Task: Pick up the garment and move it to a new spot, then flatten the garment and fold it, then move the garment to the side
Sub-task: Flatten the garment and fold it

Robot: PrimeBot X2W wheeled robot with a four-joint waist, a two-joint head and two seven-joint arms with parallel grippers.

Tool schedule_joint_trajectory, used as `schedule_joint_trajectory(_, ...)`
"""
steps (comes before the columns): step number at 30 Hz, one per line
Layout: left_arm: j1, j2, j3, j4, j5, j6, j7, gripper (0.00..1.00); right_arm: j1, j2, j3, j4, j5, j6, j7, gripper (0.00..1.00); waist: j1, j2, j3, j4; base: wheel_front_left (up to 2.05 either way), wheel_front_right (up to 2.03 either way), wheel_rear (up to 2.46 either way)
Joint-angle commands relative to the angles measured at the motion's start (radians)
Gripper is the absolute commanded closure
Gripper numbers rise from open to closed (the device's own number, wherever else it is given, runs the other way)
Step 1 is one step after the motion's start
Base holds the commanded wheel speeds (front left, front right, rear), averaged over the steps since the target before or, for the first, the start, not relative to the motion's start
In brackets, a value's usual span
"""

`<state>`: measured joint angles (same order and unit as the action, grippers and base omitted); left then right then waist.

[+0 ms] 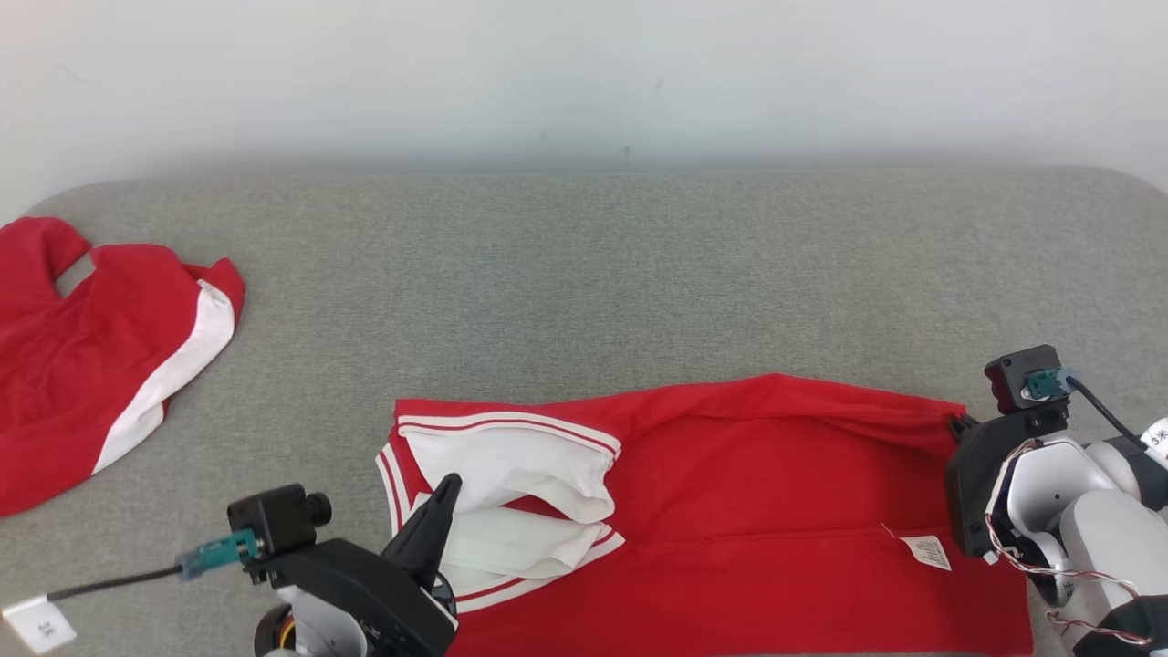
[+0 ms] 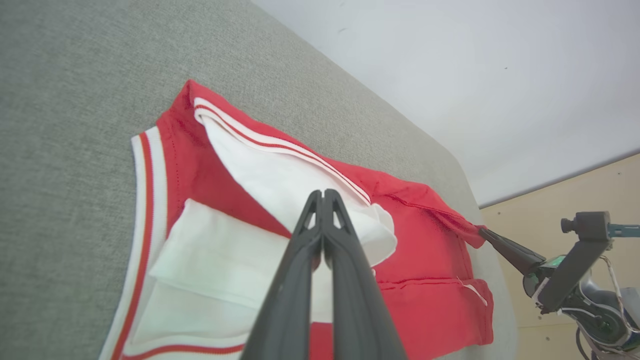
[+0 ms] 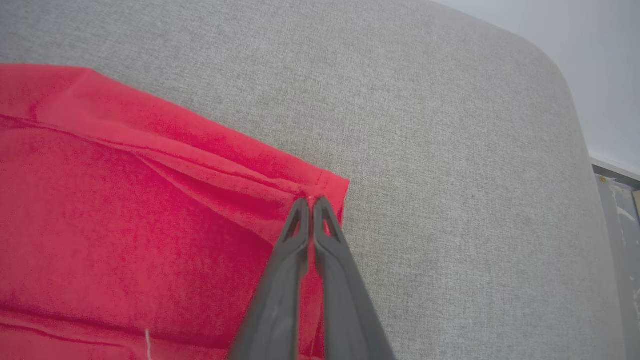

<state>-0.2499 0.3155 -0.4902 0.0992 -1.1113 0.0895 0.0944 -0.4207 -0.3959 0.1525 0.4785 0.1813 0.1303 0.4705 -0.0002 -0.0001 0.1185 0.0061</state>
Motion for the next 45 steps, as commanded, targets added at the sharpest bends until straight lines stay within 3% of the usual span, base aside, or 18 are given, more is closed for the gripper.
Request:
schedule_joint_trajectory(1, 0.023, -0.007, 0.003, -0.002, -0.008, 0.007, -0.015, 1.0, 0.011, -0.004, 0.005, 0.002, -0.003, 0.001, -0.001, 1.0, 0.0002, 0.0001, -0.006, 0.011, 0.0, 0.0, 0.0)
schedule_joint_trajectory(11, 0.105, -0.012, 0.041, -0.016, -0.044, 0.026, -0.054, 1.0, 0.056, -0.015, -0.03, -0.006, 0.014, 0.001, 0.012, 1.0, 0.0002, 0.0001, -0.029, 0.029, 0.0, 0.0, 0.0)
schedule_joint_trajectory(19, 0.154, -0.016, 0.076, -0.033, -0.069, 0.045, -0.087, 1.0, 0.103, 0.015, -0.1, -0.048, 0.02, 0.001, -0.002, 1.0, 0.0002, 0.0001, -0.058, 0.034, 0.0, 0.0, 0.0)
schedule_joint_trajectory(33, 0.187, -0.001, 0.044, 0.001, -0.034, 0.084, -0.072, 1.0, 0.182, 0.028, -0.098, -0.073, 0.007, 0.001, 0.058, 1.0, 0.0002, 0.0001, -0.071, 0.02, 0.0, 0.0, 0.0)
schedule_joint_trajectory(34, 0.191, -0.001, 0.045, 0.003, -0.03, 0.085, -0.078, 1.0, 0.183, 0.028, -0.1, -0.076, 0.005, 0.001, 0.055, 0.62, 0.0002, 0.0001, -0.071, 0.02, 0.0, 0.0, 0.0)
schedule_joint_trajectory(35, 0.195, 0.008, 0.034, 0.006, -0.014, 0.088, -0.081, 1.0, 0.183, 0.033, -0.12, -0.079, -0.001, 0.001, 0.038, 0.0, 0.0002, 0.0001, -0.072, 0.021, 0.0, 0.0, 0.0)
schedule_joint_trajectory(36, 0.193, 0.013, 0.03, 0.006, -0.003, 0.087, -0.091, 0.78, 0.186, 0.039, -0.129, -0.078, -0.001, 0.001, 0.034, 0.0, 0.0002, 0.0001, -0.073, 0.023, 0.0, 0.0, 0.0)
schedule_joint_trajectory(37, 0.194, 0.015, 0.027, 0.011, 0.005, 0.089, -0.097, 0.0, 0.189, 0.047, -0.14, -0.077, -0.004, 0.001, 0.03, 0.0, 0.0002, 0.0001, -0.075, 0.024, 0.0, 0.0, 0.0)
schedule_joint_trajectory(45, 0.213, 0.009, 0.035, 0.039, 0.126, 0.099, -0.284, 0.0, 0.247, 0.128, -0.272, -0.138, -0.01, 0.001, 0.056, 0.0, 0.0002, 0.0001, -0.111, 0.036, 0.0, 0.0, 0.0)
